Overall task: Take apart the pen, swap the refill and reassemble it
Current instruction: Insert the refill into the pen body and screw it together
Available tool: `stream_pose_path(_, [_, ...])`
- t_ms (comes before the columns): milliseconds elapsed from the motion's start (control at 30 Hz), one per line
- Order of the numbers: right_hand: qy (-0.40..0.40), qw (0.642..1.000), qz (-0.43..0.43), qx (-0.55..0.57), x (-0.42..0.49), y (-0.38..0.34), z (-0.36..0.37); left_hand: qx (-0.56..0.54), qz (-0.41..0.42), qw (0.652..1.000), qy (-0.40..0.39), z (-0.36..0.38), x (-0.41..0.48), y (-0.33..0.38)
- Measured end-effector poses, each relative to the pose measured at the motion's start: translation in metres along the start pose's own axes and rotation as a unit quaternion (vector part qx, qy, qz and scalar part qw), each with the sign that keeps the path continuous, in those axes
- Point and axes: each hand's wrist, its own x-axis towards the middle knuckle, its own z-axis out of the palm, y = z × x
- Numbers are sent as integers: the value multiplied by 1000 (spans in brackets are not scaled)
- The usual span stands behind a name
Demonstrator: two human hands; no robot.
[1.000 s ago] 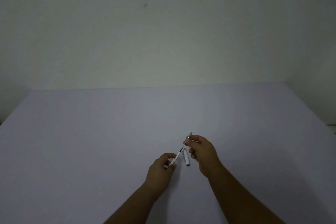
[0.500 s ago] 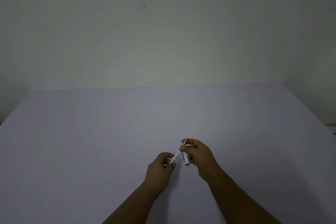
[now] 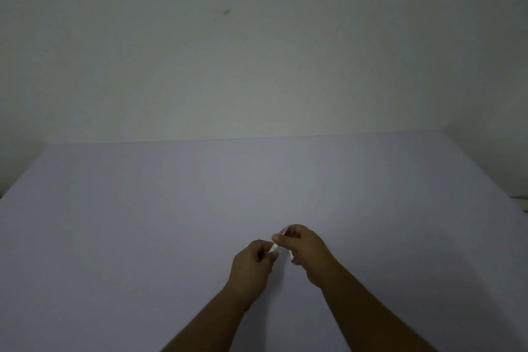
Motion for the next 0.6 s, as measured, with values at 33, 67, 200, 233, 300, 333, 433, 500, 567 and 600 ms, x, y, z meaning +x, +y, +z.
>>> stream_pose_path(33, [-2, 1000, -9, 8, 0, -1, 1, 2, -1, 1000, 1, 0, 1, 1])
stream_pose_path(67, [4, 1000, -16, 3, 0, -2, 2, 6, 0, 1000, 1, 0, 1, 1])
stream_pose_path(200, [30, 999, -1, -44, 1, -2, 4, 17, 1, 1000, -7, 2, 1, 3])
stream_pose_path(233, [27, 999, 3, -29, 1, -2, 3, 11, -1, 1000, -4, 2, 1, 3])
stream_pose_path(300, [19, 1000, 0, 17, 2, -3, 0, 4, -6, 1000, 2, 1, 2, 4])
stream_pose_path(333, [20, 999, -6, 25, 2, -3, -1, 6, -7, 1000, 3, 0, 3, 4])
stream_pose_path(433, [45, 999, -5, -20, 3, -1, -2, 19, -3, 1000, -4, 1, 3, 5])
stream_pose_path(500, [50, 998, 4, -38, 3, -2, -1, 19, -4, 1000, -3, 3, 3, 6])
stream_pose_path(567, [26, 1000, -3, 0, 4, -4, -3, 20, -8, 1000, 2, 2, 4, 6])
stream_pose_path(600, [14, 1000, -9, 17, 4, -5, -5, 22, -9, 1000, 3, 1, 4, 6])
